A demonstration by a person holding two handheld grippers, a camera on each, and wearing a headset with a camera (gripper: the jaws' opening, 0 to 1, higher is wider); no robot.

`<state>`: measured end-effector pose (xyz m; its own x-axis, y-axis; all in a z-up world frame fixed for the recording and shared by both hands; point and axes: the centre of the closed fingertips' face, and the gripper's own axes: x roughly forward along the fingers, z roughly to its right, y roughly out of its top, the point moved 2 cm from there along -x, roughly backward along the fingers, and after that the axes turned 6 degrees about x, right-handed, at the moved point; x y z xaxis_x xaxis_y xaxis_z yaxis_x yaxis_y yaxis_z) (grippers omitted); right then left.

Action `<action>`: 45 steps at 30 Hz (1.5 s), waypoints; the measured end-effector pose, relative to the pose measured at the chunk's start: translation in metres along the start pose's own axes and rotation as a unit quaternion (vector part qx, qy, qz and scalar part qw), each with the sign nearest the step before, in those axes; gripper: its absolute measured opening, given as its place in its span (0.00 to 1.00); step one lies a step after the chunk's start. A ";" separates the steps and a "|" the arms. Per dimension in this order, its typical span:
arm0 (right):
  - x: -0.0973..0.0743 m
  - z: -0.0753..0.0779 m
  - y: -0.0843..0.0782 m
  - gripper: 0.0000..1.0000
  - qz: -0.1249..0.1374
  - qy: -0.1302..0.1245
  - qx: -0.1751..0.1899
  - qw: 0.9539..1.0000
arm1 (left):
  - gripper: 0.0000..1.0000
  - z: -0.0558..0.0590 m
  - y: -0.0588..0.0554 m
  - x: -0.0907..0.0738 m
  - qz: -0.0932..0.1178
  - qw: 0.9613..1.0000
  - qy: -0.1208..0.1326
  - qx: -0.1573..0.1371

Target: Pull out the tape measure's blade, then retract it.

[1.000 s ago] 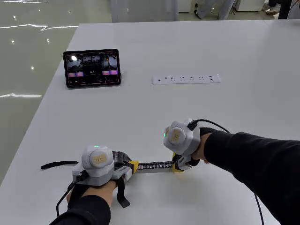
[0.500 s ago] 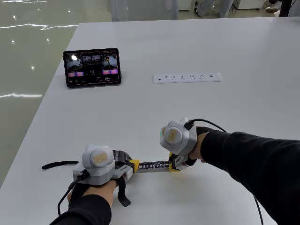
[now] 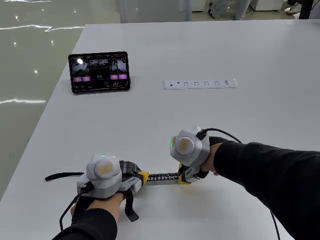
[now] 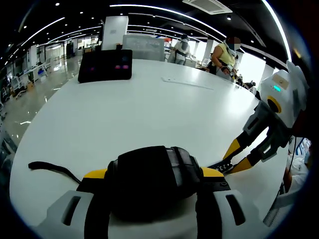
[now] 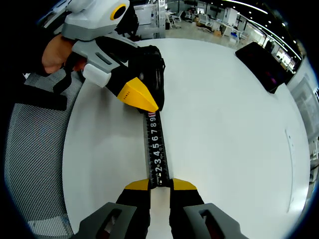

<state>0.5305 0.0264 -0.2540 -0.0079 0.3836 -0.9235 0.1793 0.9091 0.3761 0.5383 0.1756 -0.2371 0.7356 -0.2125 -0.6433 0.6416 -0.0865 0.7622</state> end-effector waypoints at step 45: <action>0.013 -0.006 0.032 0.09 0.041 0.008 -0.005 0.999 | 0.65 -0.001 0.000 -0.001 0.001 1.000 -0.016 -0.019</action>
<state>0.5302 0.0616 -0.2536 -0.0086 0.4584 -0.8887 0.1707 0.8764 0.4504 0.5375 0.1770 -0.2366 0.7299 -0.2441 -0.6384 0.6481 -0.0495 0.7599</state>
